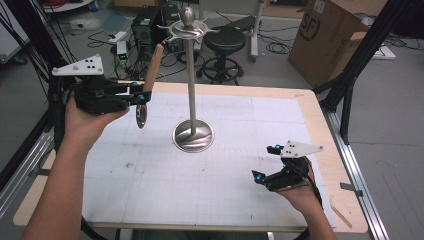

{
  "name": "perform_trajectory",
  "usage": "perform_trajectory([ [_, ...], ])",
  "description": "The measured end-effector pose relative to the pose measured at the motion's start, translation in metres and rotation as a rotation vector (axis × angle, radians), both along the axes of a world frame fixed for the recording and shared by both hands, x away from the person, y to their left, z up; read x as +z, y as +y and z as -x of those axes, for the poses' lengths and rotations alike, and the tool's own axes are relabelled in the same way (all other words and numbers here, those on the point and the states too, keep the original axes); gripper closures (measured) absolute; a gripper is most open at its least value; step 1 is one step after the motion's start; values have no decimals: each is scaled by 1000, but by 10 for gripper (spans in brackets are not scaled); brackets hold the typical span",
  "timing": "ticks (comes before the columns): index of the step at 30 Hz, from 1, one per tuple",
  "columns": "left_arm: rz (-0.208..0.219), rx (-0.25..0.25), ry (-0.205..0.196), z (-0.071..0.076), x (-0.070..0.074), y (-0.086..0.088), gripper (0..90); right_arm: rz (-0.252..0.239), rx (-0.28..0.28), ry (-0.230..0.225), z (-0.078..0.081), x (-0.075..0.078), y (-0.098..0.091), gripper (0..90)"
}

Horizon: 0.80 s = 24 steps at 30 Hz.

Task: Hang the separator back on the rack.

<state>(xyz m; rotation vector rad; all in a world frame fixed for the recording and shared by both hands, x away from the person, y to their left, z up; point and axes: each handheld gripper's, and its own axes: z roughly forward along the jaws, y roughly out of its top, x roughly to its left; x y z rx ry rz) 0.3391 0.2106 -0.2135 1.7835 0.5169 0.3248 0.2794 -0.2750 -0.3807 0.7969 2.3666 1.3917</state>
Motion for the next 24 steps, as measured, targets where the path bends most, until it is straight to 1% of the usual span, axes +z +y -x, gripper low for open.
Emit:
perform_trajectory([
  [5,-11,12,-4,-3,7,-3,688,4,0,9,0,-2,0,5],
  [7,-16,18,-9,-4,9,-4,688,5,4,6,0,-1,1,5],
  [11,-30,29,-7,-7,12,-7,688,-3,-1,-2,0,1,-1,5],
  [14,-42,30,-14,-9,14,-10,688,-4,-5,4,0,0,-2,5],
  [20,-47,42,-15,-11,15,-12,688,-2,3,3,0,0,-1,5],
  [22,-54,48,-13,-12,15,-13,688,-2,3,-4,0,1,-1,5],
  [24,-61,57,-10,-13,15,-13,688,-6,2,-1,0,1,-2,5],
])
